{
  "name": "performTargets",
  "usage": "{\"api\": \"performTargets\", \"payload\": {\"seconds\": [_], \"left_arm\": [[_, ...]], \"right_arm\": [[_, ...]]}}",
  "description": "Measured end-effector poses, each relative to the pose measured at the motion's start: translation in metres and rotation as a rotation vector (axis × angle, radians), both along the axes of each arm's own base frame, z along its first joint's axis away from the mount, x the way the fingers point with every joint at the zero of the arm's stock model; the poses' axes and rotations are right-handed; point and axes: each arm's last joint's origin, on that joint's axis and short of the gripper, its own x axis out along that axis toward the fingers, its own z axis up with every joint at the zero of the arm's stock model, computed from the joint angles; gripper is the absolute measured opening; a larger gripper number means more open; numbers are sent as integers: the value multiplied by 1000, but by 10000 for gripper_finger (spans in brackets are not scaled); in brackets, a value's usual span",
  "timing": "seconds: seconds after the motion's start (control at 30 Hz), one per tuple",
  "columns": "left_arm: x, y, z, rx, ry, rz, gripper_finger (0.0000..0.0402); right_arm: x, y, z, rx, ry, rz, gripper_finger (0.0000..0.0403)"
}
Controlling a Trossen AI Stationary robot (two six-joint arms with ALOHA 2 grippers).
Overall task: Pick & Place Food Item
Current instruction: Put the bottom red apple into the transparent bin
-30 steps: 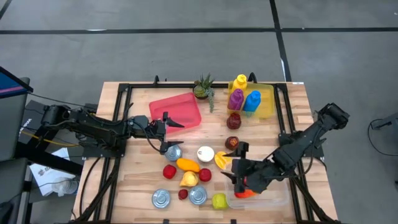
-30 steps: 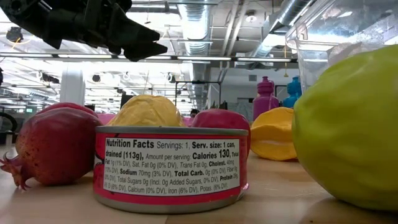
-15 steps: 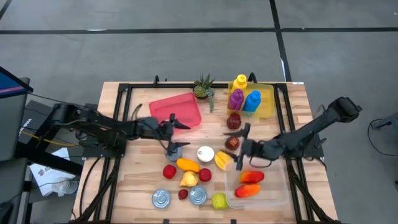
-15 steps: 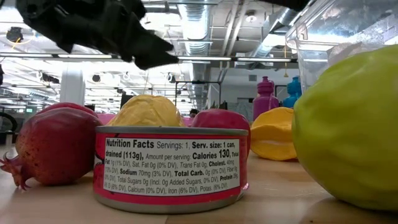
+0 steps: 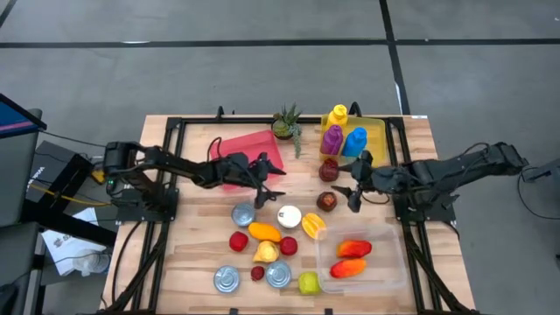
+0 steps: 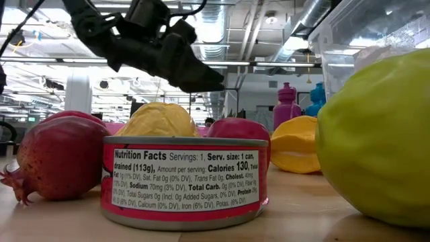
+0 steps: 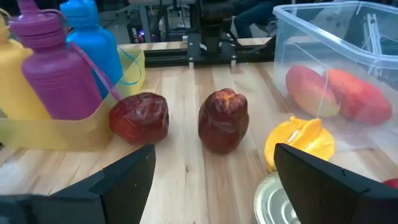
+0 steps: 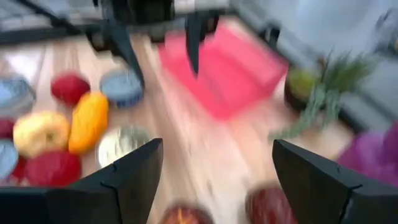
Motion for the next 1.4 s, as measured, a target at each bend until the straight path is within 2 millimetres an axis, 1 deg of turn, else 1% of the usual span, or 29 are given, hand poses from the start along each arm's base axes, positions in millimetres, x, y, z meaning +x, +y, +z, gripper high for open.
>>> {"api": "performTargets", "payload": {"seconds": [0.1,0.27,0.4,0.53,0.73,0.9,1.1,1.27,1.4], "left_arm": [[4,3,0,-5,1,-10,320],[4,3,-5,-4,29,-14,320],[4,3,-6,-5,45,-14,320],[4,3,-6,-5,46,-14,320],[3,3,-7,9,47,-19,320],[3,3,-7,11,53,-19,320],[2,3,-9,14,76,-22,320],[2,4,-10,14,82,-17,320],[2,6,-10,14,84,-12,320]], "right_arm": [[0,-8,-6,47,65,3,291],[7,-22,-19,127,176,18,291],[13,-33,-31,142,279,16,291],[23,-41,-34,166,377,34,291],[45,-42,-30,145,563,89,291],[69,-41,-30,165,683,155,291],[94,-37,-41,193,771,224,291],[102,-32,-52,198,821,249,291],[104,-30,-53,234,818,279,291]]}}
